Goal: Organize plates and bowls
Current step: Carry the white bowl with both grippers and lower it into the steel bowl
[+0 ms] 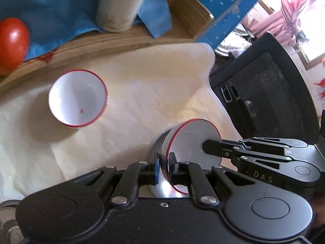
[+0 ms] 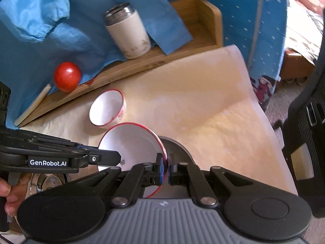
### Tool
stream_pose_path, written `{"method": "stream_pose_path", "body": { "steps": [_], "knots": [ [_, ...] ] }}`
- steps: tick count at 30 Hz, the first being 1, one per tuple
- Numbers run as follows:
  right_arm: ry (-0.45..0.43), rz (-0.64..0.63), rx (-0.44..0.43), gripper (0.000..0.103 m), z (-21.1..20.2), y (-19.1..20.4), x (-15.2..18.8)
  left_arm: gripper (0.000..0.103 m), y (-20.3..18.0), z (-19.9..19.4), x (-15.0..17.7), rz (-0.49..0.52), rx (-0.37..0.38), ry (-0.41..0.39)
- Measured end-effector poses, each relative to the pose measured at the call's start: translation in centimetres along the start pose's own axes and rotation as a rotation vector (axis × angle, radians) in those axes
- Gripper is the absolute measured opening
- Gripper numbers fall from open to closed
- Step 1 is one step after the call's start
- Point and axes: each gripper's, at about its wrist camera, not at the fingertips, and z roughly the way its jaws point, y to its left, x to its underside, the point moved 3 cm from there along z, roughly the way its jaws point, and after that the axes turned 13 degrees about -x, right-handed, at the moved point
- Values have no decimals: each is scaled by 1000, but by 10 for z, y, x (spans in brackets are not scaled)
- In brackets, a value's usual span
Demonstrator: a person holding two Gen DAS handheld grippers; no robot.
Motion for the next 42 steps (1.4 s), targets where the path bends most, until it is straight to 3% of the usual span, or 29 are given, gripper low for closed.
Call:
{"method": "stream_pose_path", "body": {
  "steps": [16, 33, 42],
  "knots": [
    [39, 103, -16, 5, 1, -24, 19, 9, -19, 17, 11, 56, -23, 73],
    [88, 108, -6, 6, 23, -27, 19, 9, -11, 34, 17, 9, -78, 122],
    [85, 104, -7, 10, 28, -26, 15, 13, -7, 31, 14, -11, -79, 104]
  ]
}}
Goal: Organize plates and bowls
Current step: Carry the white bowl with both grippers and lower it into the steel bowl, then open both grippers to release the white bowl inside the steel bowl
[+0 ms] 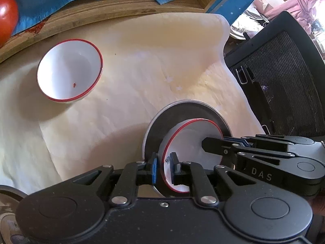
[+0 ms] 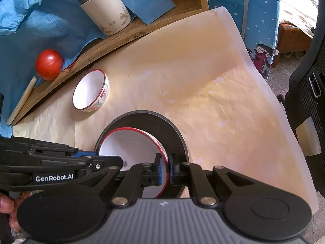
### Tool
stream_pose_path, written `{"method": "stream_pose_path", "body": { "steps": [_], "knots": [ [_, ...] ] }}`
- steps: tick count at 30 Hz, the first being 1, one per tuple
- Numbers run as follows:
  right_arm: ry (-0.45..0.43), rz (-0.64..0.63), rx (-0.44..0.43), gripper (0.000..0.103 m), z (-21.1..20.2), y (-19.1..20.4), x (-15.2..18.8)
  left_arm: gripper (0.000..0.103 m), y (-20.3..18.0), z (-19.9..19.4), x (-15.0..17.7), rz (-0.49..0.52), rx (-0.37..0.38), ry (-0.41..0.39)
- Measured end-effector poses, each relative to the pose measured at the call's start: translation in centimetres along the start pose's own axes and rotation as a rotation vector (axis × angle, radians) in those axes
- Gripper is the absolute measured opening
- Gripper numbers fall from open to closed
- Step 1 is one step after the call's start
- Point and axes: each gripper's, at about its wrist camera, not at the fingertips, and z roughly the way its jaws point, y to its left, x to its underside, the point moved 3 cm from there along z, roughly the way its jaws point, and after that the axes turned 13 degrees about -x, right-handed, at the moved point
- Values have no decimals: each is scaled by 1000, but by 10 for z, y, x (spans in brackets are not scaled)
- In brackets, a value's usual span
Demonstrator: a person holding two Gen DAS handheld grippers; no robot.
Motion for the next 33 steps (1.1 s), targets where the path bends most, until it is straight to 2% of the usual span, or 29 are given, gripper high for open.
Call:
{"method": "stream_pose_path", "body": {
  "steps": [13, 15, 19, 27, 33],
  "knots": [
    [-7, 9, -5, 13, 2, 0, -2, 20, 8, -4, -1, -33, 19, 1],
    [-9, 8, -7, 15, 1, -1, -2, 25, 8, -4, -1, -36, 32, 4],
    [-26, 3, -1, 28, -2, 0, -4, 33, 7, -6, -1, -37, 50, 1],
    [-41, 16, -10, 29, -9, 1, -3, 47, 4, -14, -3, -34, 63, -14],
    [-67, 13, -23, 37, -22, 4, -2, 56, 9, -29, -4, -66, 90, -45]
  ]
}}
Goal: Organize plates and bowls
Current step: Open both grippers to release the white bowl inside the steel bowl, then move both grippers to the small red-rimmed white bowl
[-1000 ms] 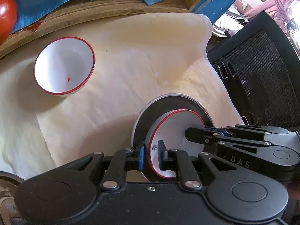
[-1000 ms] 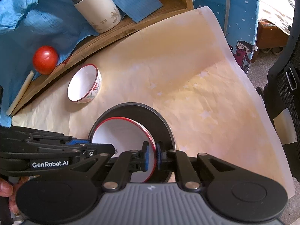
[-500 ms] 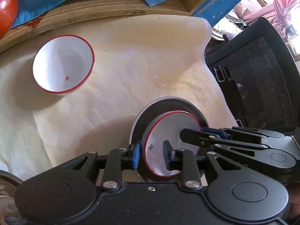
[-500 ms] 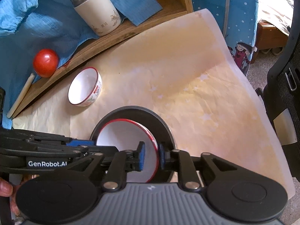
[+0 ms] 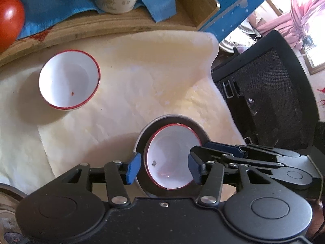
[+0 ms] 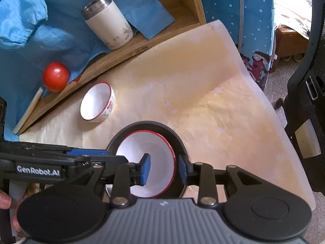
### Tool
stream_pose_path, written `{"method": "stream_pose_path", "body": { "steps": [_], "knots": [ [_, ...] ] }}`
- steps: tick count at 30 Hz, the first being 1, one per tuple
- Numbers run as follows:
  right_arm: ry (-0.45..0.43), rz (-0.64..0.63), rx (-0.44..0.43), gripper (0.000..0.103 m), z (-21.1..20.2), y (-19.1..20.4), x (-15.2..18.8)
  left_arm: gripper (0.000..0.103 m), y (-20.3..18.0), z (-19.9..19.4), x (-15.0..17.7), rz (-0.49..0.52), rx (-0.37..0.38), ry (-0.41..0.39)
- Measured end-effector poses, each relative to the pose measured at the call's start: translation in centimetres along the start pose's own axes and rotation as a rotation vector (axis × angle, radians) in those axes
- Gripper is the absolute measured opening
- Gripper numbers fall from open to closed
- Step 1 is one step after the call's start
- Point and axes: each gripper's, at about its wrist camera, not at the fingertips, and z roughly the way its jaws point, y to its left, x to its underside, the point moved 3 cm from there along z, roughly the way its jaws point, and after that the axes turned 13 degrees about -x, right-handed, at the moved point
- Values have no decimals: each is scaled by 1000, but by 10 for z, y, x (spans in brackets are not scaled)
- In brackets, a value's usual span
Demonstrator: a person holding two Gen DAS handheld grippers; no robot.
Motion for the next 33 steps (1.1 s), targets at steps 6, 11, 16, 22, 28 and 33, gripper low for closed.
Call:
{"method": "stream_pose_path", "body": {
  "steps": [6, 11, 16, 22, 28, 33],
  "knots": [
    [-39, -15, 24, 54, -14, 5, -4, 67, 17, -18, -1, -51, -33, -47],
    [-52, -18, 22, 71, -19, 6, -6, 78, 39, -28, 2, -106, -80, -84],
    [-49, -33, 25, 91, -14, 10, -9, 101, 64, -27, 4, -178, -141, -90],
    [-39, -66, 23, 103, -6, 19, -13, 102, 94, -26, 11, -261, -212, -100],
    [-19, -110, 42, 103, 5, 28, -21, 102, 126, -27, 10, -369, -294, -130],
    [5, -147, 60, 103, 23, 40, -33, 102, 145, -23, 0, -430, -364, -136]
  ]
}}
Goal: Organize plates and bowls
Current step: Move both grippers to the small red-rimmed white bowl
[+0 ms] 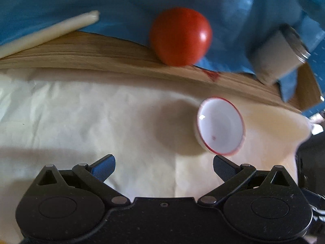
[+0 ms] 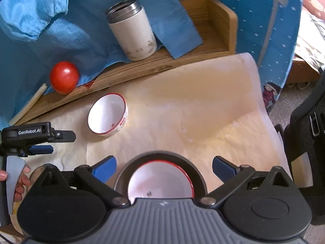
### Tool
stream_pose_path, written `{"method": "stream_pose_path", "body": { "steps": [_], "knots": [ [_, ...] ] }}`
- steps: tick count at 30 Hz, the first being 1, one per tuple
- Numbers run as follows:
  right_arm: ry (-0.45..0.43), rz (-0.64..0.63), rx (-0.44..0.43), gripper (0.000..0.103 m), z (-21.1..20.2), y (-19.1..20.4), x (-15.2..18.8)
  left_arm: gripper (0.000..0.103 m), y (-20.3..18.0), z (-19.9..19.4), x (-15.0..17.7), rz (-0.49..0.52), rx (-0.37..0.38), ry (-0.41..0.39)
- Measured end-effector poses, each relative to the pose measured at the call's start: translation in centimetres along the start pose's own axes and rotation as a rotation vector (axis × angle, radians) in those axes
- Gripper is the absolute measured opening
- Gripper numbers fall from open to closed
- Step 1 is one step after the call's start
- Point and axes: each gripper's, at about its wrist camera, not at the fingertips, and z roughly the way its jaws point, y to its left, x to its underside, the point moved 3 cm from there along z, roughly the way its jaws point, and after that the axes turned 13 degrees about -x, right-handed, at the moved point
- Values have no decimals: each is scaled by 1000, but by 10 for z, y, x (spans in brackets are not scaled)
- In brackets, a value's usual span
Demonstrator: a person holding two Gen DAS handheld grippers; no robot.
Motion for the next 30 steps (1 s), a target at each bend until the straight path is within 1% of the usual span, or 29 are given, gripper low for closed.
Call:
{"method": "stream_pose_path", "body": {
  "steps": [5, 12, 14, 21, 26, 30],
  "knots": [
    [28, -22, 2, 103, 24, 10, -17, 102, -2, 15, -15, -28, -27, 2],
    [61, -70, 19, 103, 63, 19, -40, 102, -10, 33, -26, 5, -57, 0],
    [64, -83, 24, 103, 72, 22, -45, 102, -11, 38, -27, 9, -54, 0],
    [72, -111, 31, 102, 96, 29, -58, 102, -15, 47, -31, 40, -64, -1],
    [98, -116, 32, 89, 108, 29, -60, 102, -15, 47, -30, 46, -47, -15],
    [107, -113, 18, 82, 113, 29, -61, 100, -17, 48, -32, 61, -35, -29]
  ]
}}
